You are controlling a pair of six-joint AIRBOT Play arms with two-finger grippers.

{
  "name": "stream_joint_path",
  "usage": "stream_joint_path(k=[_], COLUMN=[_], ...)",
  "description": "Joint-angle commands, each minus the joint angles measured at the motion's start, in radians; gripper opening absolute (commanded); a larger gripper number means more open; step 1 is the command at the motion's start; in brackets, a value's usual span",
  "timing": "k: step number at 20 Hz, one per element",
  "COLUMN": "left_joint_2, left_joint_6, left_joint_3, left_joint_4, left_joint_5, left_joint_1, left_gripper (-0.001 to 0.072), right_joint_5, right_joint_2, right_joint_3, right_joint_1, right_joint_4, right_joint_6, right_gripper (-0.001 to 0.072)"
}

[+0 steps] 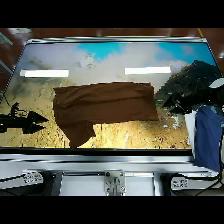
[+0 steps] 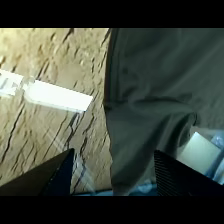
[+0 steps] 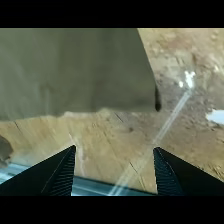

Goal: Fold the shirts.

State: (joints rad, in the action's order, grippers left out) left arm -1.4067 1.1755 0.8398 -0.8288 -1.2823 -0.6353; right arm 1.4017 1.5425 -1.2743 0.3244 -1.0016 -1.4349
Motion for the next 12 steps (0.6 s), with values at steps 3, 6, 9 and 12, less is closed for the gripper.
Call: stream_joint_path(k=[3,6,9,12], left_joint_2=[-0.060,-0.089,-0.093,-0.093], left_joint_6=[-0.039,-0.038,-0.037,-0.028], left_joint_3=[-0.062,-0.062,-0.062,-0.063], left_joint_4=[0.079,0.082,0.113,0.134], left_joint_5=[0.161,0.205,0.253,0.297], left_joint_1=[0.098,0.145,0.175,0.217], left_gripper=[0.0595,0.0595,0.0592,0.0446], right_joint_5=[-0.050,0.005,0.028,0.024], right_joint_2=[-0.004,-0.004,-0.004,-0.004], right_joint_3=[0.025,0.025,0.025,0.025], right_joint_1=[-0.010,-0.010,-0.011,-0.011], right_joint_4=[0.080,0.080,0.079,0.052], right_joint_6=[0.006,0.005,0.002,-0.040], right_gripper=[0.0595,0.0595,0.0595,0.0670])
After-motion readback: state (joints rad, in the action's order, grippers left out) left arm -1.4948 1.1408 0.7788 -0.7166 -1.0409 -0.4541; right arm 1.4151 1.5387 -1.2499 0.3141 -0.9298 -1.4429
